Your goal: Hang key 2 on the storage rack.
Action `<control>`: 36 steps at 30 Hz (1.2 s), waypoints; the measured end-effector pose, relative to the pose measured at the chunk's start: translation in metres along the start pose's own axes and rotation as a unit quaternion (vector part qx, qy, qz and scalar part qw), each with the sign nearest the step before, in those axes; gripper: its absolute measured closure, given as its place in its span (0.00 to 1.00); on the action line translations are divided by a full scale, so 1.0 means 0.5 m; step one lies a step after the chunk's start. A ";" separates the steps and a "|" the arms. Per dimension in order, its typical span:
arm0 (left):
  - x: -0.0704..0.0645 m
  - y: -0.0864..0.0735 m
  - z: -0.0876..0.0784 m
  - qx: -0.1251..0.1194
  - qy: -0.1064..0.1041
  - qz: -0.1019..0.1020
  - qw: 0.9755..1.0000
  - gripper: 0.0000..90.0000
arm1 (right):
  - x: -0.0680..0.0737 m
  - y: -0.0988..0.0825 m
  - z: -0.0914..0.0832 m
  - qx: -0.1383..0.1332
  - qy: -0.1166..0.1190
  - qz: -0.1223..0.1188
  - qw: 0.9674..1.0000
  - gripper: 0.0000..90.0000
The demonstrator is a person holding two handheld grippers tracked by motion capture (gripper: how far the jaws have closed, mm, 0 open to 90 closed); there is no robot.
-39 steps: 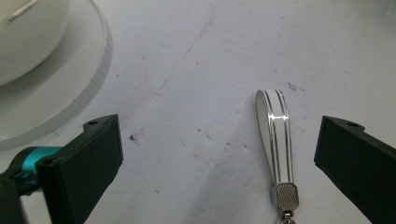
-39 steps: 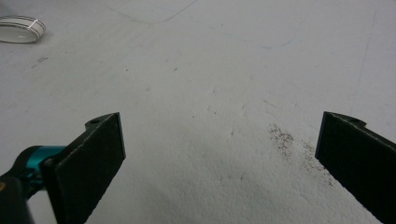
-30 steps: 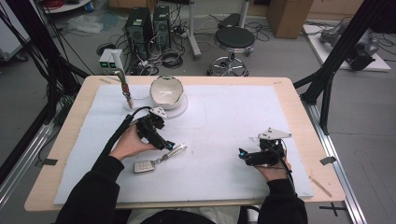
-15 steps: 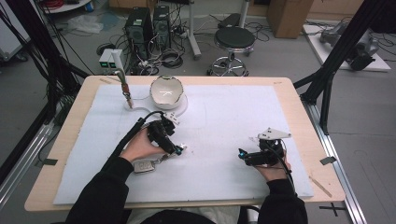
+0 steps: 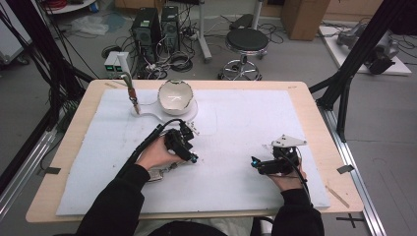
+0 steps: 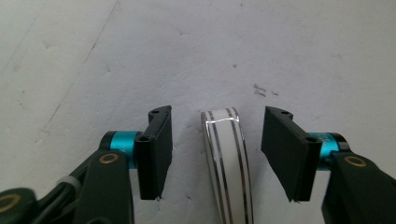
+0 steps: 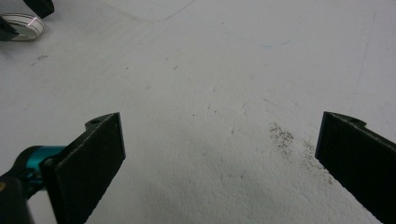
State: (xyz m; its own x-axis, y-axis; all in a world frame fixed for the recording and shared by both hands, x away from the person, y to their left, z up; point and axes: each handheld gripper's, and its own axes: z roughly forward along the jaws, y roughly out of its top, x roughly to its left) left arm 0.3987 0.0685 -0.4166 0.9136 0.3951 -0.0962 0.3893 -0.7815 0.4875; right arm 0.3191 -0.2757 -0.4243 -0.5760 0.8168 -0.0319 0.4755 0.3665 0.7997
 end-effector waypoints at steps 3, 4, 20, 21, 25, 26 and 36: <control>-0.004 0.001 0.003 0.012 0.013 0.000 1.000 0.65 | -0.001 0.000 -0.002 -0.002 -0.001 0.003 1.000 0.01; -0.004 0.001 0.003 0.012 0.013 0.000 1.000 0.69 | -0.001 0.000 -0.002 -0.002 -0.001 0.003 1.000 0.01; 0.005 -0.019 -0.093 -0.041 0.031 0.016 0.999 0.82 | -0.001 -0.001 0.000 0.000 -0.002 -0.001 1.000 0.01; 0.008 -0.024 -0.103 -0.043 0.031 0.010 0.999 0.82 | 0.000 -0.001 0.001 0.001 -0.002 -0.003 1.000 0.01; 0.016 -0.047 -0.150 -0.052 0.043 0.005 0.998 0.82 | 0.000 -0.002 0.001 0.002 -0.001 -0.002 1.000 0.01; 0.019 -0.053 -0.162 -0.060 0.041 0.000 0.997 0.82 | 0.000 -0.002 0.001 0.002 -0.001 -0.002 1.000 0.01; 0.057 -0.099 -0.276 -0.153 0.049 -0.057 0.985 0.82 | 0.002 -0.002 0.001 0.004 -0.002 -0.002 1.000 0.01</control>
State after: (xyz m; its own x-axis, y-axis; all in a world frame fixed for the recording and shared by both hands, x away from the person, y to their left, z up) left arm 0.3895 0.1850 -0.3237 0.8447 0.5277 -0.0892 0.4214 -0.5530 0.7187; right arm 0.3187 -0.2749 -0.4255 -0.5750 0.8173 -0.0385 0.4788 0.3742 0.7942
